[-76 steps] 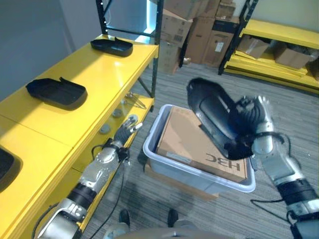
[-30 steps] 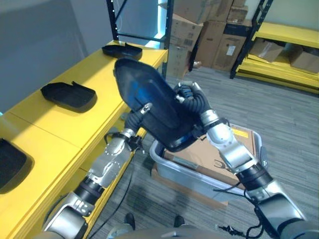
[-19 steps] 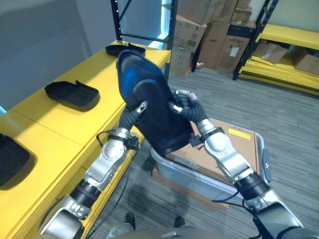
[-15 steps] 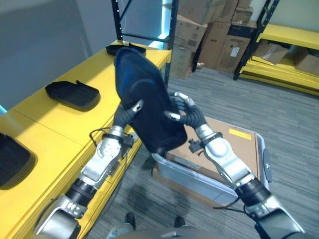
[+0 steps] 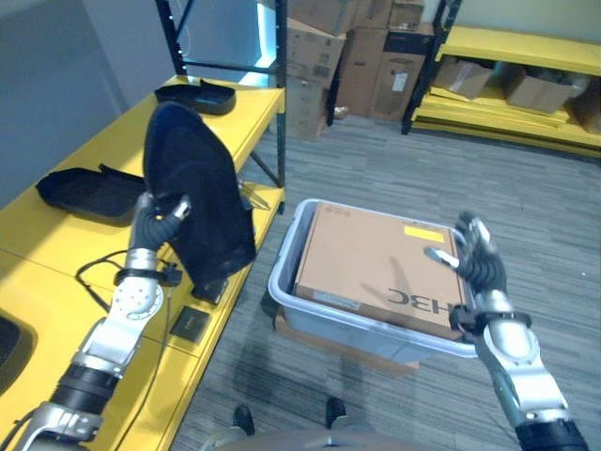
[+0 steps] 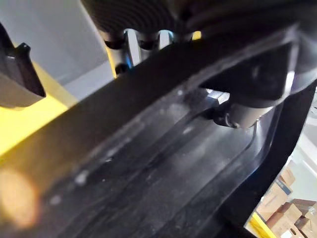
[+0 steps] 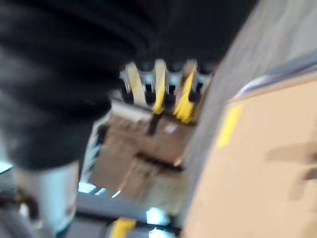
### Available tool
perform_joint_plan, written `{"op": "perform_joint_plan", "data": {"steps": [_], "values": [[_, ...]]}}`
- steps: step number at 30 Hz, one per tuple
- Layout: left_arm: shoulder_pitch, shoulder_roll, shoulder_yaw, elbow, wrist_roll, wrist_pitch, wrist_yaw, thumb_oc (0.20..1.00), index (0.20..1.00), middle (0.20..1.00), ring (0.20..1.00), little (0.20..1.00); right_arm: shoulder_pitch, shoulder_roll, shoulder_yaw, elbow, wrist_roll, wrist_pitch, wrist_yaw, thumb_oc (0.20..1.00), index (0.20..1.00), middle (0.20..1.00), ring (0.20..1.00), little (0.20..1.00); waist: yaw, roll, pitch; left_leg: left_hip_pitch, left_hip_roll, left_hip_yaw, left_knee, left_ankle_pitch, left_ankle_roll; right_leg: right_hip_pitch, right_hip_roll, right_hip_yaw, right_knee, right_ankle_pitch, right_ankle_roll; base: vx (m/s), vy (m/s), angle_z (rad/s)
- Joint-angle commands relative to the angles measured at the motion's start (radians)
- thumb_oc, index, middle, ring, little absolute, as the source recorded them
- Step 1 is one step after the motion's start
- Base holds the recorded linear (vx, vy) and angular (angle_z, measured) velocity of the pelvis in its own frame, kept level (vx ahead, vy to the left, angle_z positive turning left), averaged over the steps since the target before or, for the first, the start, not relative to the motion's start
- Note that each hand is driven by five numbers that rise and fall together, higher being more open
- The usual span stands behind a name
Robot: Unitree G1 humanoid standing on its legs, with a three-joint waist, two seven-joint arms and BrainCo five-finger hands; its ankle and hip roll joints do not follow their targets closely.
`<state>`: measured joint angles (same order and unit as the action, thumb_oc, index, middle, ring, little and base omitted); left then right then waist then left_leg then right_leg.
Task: Move parts from the plastic box to the shelf.
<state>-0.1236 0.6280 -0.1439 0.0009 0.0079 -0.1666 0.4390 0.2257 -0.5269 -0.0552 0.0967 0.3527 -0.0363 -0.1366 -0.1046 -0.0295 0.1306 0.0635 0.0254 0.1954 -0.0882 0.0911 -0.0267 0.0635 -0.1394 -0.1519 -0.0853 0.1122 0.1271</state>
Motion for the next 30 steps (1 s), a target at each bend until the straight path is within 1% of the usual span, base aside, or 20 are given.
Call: {"op": "perform_joint_plan", "data": {"steps": [1,2,3,4,5,8,9,10,12,13,15,16,18,21,22,24,26,27,29,30], "values": [[-0.082,0.031,0.048,-0.040,-0.044,-0.204,0.024,0.200,0.200,0.200,0.200,0.200,-0.049,0.032,0.076,0.101,0.029,0.035,0.098,1.000,1.000,1.000,1.000,1.000,0.011,-0.004,0.005,0.071,-0.049,-0.019,0.001,-0.200,0.060,0.013,-0.023,0.009,0.045,-0.100,0.056,-0.01,0.036,-0.04],[-0.066,0.021,0.060,-0.068,-0.079,-0.244,-0.002,0.200,0.200,0.200,0.200,0.200,-0.030,0.062,0.101,0.203,-0.004,0.065,0.122,1.000,1.000,1.000,1.000,1.000,0.018,-0.008,0.011,0.070,-0.051,-0.022,0.001,-0.202,0.063,0.010,-0.024,0.004,0.063,-0.107,0.056,-0.01,-0.006,-0.08],[-0.059,0.001,0.063,-0.097,-0.085,-0.275,-0.028,0.200,0.200,0.200,0.200,0.200,-0.021,0.093,0.132,0.335,-0.031,0.061,0.148,1.000,1.000,1.000,1.000,1.000,0.030,-0.010,0.016,0.064,-0.052,-0.037,0.001,-0.201,0.067,0.004,-0.020,0.013,0.086,-0.117,0.052,-0.01,-0.053,-0.08],[-0.066,-0.016,0.052,-0.114,-0.109,-0.292,-0.052,0.200,0.200,0.200,0.200,0.200,-0.026,0.113,0.161,0.450,-0.029,0.051,0.156,1.000,1.000,1.000,1.000,1.000,0.041,-0.012,0.020,0.055,-0.053,-0.064,0.001,-0.199,0.069,0.001,-0.009,0.034,0.094,-0.125,0.045,0.00,-0.067,-0.05],[-0.067,-0.018,0.052,-0.116,-0.114,-0.292,-0.057,0.200,0.200,0.200,0.200,0.200,-0.029,0.115,0.164,0.463,-0.029,0.048,0.157,1.000,1.000,1.000,1.000,1.000,0.040,-0.012,0.020,0.054,-0.054,-0.069,0.001,-0.200,0.070,0.001,-0.008,0.035,0.095,-0.126,0.044,0.01,-0.090,0.07],[-0.107,-0.102,-0.005,-0.123,-0.193,-0.324,-0.162,0.200,0.200,0.200,0.200,0.200,-0.066,0.185,0.190,0.776,0.021,0.063,0.196,1.000,1.000,1.000,1.000,1.000,0.057,-0.013,0.028,0.045,-0.079,-0.217,0.001,-0.200,0.077,0.012,0.046,0.128,0.098,-0.148,0.009,0.06,-0.170,0.41],[-0.106,-0.117,-0.013,-0.131,-0.198,-0.330,-0.183,0.200,0.200,0.200,0.200,0.200,-0.076,0.197,0.198,0.823,0.034,0.070,0.201,1.000,1.000,1.000,1.000,1.000,0.061,-0.012,0.030,0.045,-0.082,-0.240,0.001,-0.195,0.075,0.016,0.057,0.136,0.101,-0.152,0.001,0.03,-0.216,0.95],[-0.104,-0.129,-0.015,-0.146,-0.194,-0.330,-0.199,0.200,0.200,0.200,0.200,0.200,-0.088,0.212,0.203,0.871,0.033,0.075,0.205,1.000,1.000,1.000,1.000,1.000,0.068,-0.010,0.030,0.035,-0.083,-0.259,0.001,-0.181,0.072,0.014,0.066,0.136,0.102,-0.150,-0.008,-0.01,-0.194,1.79],[-0.111,-0.138,-0.017,-0.178,-0.202,-0.315,-0.218,0.200,0.200,0.200,0.200,0.200,-0.109,0.236,0.215,0.965,0.018,0.143,0.244,1.000,1.000,1.000,1.000,1.000,0.086,-0.006,0.033,0.032,-0.082,-0.290,0.001,-0.170,0.063,0.027,0.078,0.116,0.099,-0.161,-0.022,-0.02,-0.225,1.83],[-0.115,-0.139,-0.017,-0.184,-0.215,-0.315,-0.234,0.200,0.200,0.200,0.200,0.200,-0.113,0.240,0.219,1.003,0.024,0.141,0.254,1.000,1.000,1.000,1.000,1.000,0.093,-0.004,0.034,0.031,-0.081,-0.298,0.001,-0.166,0.060,0.031,0.082,0.111,0.099,-0.166,-0.027,0.01,-0.207,0.66],[-0.103,-0.146,-0.002,-0.241,-0.257,-0.274,-0.271,0.200,0.200,0.200,0.200,0.200,-0.137,0.257,0.235,1.103,-0.033,0.207,0.284,1.000,1.000,1.000,1.000,1.000,0.127,0.007,0.042,0.023,-0.074,-0.322,0.001,-0.147,0.039,0.059,0.092,0.064,0.089,-0.187,-0.046,0.03,-0.213,0.63],[-0.101,-0.146,0.000,-0.247,-0.254,-0.269,-0.268,0.200,0.200,0.200,0.200,0.200,-0.139,0.258,0.238,1.108,-0.054,0.213,0.288,1.000,1.000,1.000,1.000,1.000,0.128,0.009,0.044,0.023,-0.073,-0.324,0.001,-0.145,0.036,0.063,0.093,0.057,0.087,-0.188,-0.048,0.01,-0.173,0.91],[-0.090,-0.142,0.013,-0.282,-0.212,-0.244,-0.263,0.200,0.200,0.200,0.200,0.200,-0.149,0.258,0.266,1.145,-0.142,0.191,0.289,1.000,1.000,1.000,1.000,1.000,0.154,0.020,0.055,-0.001,-0.053,-0.320,0.001,-0.111,0.002,0.077,0.098,0.009,0.072,-0.195,-0.059,-0.04,-0.143,0.74],[-0.057,-0.137,0.043,-0.341,-0.233,-0.216,-0.263,0.200,0.200,0.200,0.200,0.200,-0.199,0.248,0.314,1.128,-0.137,0.179,0.294,1.000,1.000,1.000,1.000,1.000,0.201,0.043,0.087,-0.086,-0.014,-0.279,0.001,-0.044,-0.065,0.095,0.100,-0.056,0.048,-0.209,-0.072,-0.12,-0.068,0.89],[-0.048,-0.138,0.050,-0.346,-0.244,-0.215,-0.267,0.200,0.200,0.200,0.200,0.200,-0.213,0.248,0.321,1.120,-0.137,0.192,0.298,1.000,1.000,1.000,1.000,1.000,0.208,0.050,0.096,-0.110,0.001,-0.245,0.001,-0.025,-0.077,0.099,0.101,-0.081,0.053,-0.214,-0.075,-0.14,-0.024,1.03],[-0.036,-0.141,0.068,-0.332,-0.285,-0.224,-0.313,0.200,0.200,0.200,0.200,0.200,-0.234,0.242,0.330,1.114,-0.120,0.210,0.286,1.000,1.000,1.000,1.000,1.000,0.211,0.066,0.117,-0.131,0.046,-0.114,0.002,0.003,-0.091,0.102,0.096,-0.161,0.078,-0.224,-0.076,-0.13,0.003,1.10],[-0.016,-0.141,0.076,-0.318,-0.295,-0.243,-0.342,0.200,0.200,0.200,0.200,0.200,-0.249,0.233,0.329,1.116,-0.082,0.223,0.274,1.000,1.000,1.000,1.000,1.000,0.209,0.064,0.124,-0.112,0.077,-0.042,0.025,-0.009,-0.089,0.100,0.081,-0.206,0.098,-0.228,-0.078,-0.10,0.041,1.35],[-0.013,-0.141,0.077,-0.317,-0.294,-0.245,-0.342,0.200,0.200,0.200,0.200,0.200,-0.252,0.232,0.329,1.116,-0.078,0.224,0.273,1.000,1.000,1.000,1.000,1.000,0.208,0.063,0.125,-0.109,0.079,-0.036,0.029,-0.011,-0.087,0.099,0.079,-0.210,0.100,-0.228,-0.079,-0.12,0.136,1.12],[0.025,-0.145,0.083,-0.312,-0.267,-0.267,-0.320,0.200,0.200,0.200,0.200,0.200,-0.291,0.220,0.320,1.127,-0.065,0.247,0.273,1.000,1.000,1.000,1.000,1.000,0.205,0.048,0.119,-0.083,0.098,0.013,0.113,-0.068,-0.062,0.079,0.045,-0.239,0.113,-0.215,-0.083,-0.09,0.195,0.68],[0.038,-0.147,0.082,-0.311,-0.266,-0.270,-0.310,0.200,0.200,0.200,0.200,0.200,-0.309,0.215,0.315,1.138,-0.090,0.262,0.285,1.000,1.000,1.000,1.000,1.000,0.200,0.038,0.109,-0.053,0.107,0.033,0.162,-0.121,-0.052,0.077,0.022,-0.247,0.123,-0.219,-0.078,-0.04,0.210,0.75]]}}
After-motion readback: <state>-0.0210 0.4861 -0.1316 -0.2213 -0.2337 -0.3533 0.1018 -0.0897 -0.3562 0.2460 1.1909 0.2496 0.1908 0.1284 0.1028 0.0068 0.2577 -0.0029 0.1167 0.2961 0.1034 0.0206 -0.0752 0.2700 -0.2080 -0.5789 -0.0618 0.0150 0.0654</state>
